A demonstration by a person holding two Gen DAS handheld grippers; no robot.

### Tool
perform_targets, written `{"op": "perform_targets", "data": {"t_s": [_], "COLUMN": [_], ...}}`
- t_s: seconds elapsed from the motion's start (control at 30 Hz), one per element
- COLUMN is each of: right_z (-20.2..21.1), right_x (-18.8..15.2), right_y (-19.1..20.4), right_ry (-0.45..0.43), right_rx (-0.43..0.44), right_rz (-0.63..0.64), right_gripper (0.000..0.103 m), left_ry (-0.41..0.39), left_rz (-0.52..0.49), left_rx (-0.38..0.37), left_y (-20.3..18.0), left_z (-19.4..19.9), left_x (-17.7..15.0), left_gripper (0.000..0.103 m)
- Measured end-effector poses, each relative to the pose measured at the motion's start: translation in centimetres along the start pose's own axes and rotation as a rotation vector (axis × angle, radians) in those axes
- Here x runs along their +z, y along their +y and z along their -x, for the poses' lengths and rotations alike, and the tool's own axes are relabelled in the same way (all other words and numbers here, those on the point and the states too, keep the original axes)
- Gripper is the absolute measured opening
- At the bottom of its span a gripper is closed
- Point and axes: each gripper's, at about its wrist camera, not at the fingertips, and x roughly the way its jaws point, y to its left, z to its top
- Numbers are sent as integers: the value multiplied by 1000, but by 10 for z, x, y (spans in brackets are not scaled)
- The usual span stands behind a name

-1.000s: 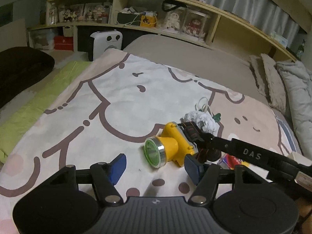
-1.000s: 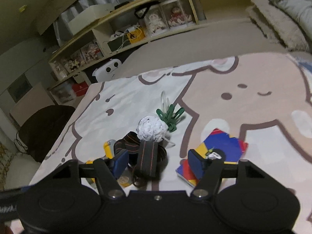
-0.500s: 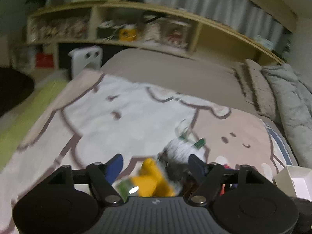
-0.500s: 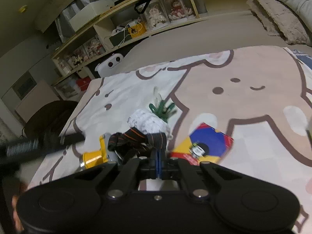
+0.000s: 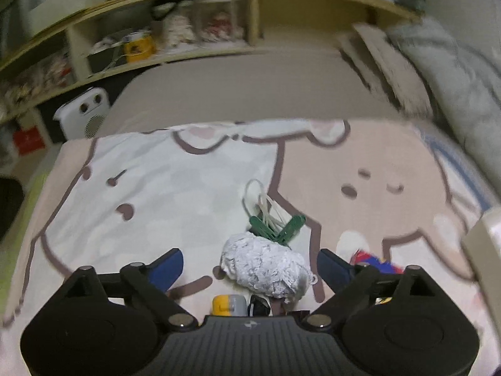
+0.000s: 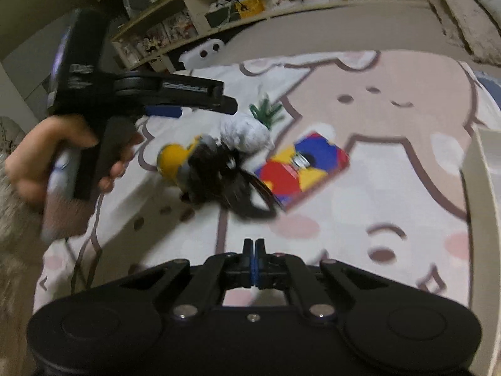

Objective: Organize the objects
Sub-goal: 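Grasp the white crocheted ball with the left tool while the right tool lifts the headlamp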

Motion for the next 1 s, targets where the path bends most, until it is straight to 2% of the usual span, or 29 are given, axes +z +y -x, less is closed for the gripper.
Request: {"op": "perform_targets", "data": {"t_s": [0.17,0.27,0.37,0.57,0.6,0.63,0.67,0.7,0.73,0.8,0.87,0.9,1.0], "right_z": [18,18,13,-3,-5,-8,-10,-13,-15,-21,-31,-39,-64], "right_x": [-9,-9,-6,6,8,10,12,14,18,24,32,37,49], "right_y": [-20,-25,-22,-8,-5,-1,3,7,12,21,31,35,47], "right_ry": [-11,-14,-17,-55,-65,-83,-100,-114,-131,-163,-190,-192,-168], "right_rx": [-15,-4,10,65,78,84,75,74,74,70,58,61,82], "right_rz": [-48,-80,-77,-77,-77,-81,-82,-77,-69,-27,25,46,128], "right_gripper": [0,0,0,1,3,12,31,38,43,43,48,49,61], "left_ry": [77,116,127,85,68,51,34,21,12,-7,-13,-12,-16], "left_rz": [-154,-211,-200,-170,-158,-141,-112,-85,-64,-27,-6,0,0], "left_rx": [6,-4,-45,-20,-11,-8,-10,-12,-14,-20,-22,-23,-26], "left_y": [-12,-16,-17,-18,-16,-13,-7,-2,3,13,20,22,28], "left_z": [-30,-43,-48,-37,-33,-28,-22,-16,-11,-1,6,8,12], "left_x": [3,-1,-3,-4,-3,-2,-1,1,2,5,6,7,7], "left_gripper": [96,92,77,70,70,70,70,70,70,70,70,70,70]}}
